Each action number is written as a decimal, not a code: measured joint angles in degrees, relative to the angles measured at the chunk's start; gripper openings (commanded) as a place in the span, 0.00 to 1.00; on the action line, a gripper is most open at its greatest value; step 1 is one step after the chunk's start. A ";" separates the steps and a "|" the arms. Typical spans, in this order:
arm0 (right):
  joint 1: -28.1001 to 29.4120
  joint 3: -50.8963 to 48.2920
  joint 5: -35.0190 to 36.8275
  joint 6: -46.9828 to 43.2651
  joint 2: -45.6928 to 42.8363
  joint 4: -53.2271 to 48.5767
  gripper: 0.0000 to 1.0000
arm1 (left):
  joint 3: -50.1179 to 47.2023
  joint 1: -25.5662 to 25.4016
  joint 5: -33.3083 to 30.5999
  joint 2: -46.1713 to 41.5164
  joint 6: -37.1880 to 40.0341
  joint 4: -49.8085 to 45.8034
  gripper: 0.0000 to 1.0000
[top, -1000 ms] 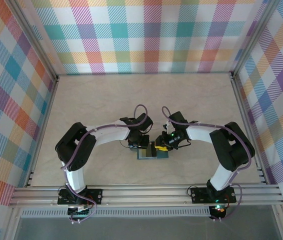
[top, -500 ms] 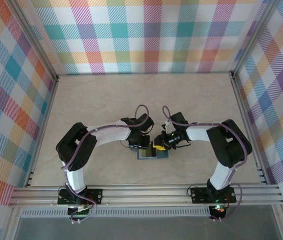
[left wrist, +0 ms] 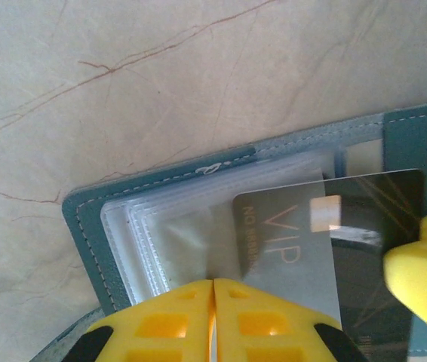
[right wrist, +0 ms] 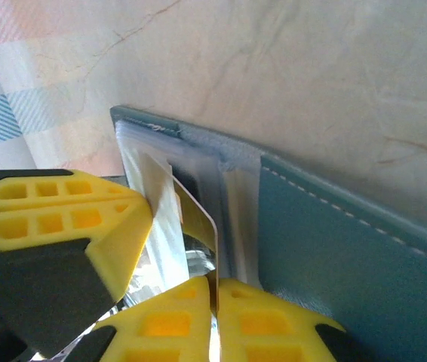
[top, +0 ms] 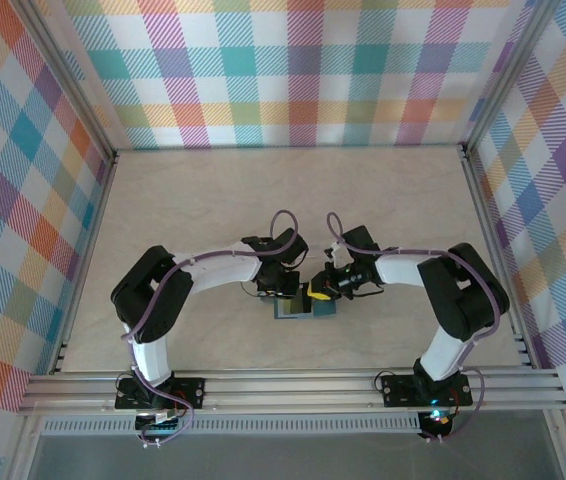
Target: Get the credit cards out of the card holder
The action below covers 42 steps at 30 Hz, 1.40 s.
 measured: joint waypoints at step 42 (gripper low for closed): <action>-0.74 33.57 19.96 -59.58 -6.34 -26.73 0.00 | -6.54 0.02 -3.13 -13.79 1.31 -2.71 0.20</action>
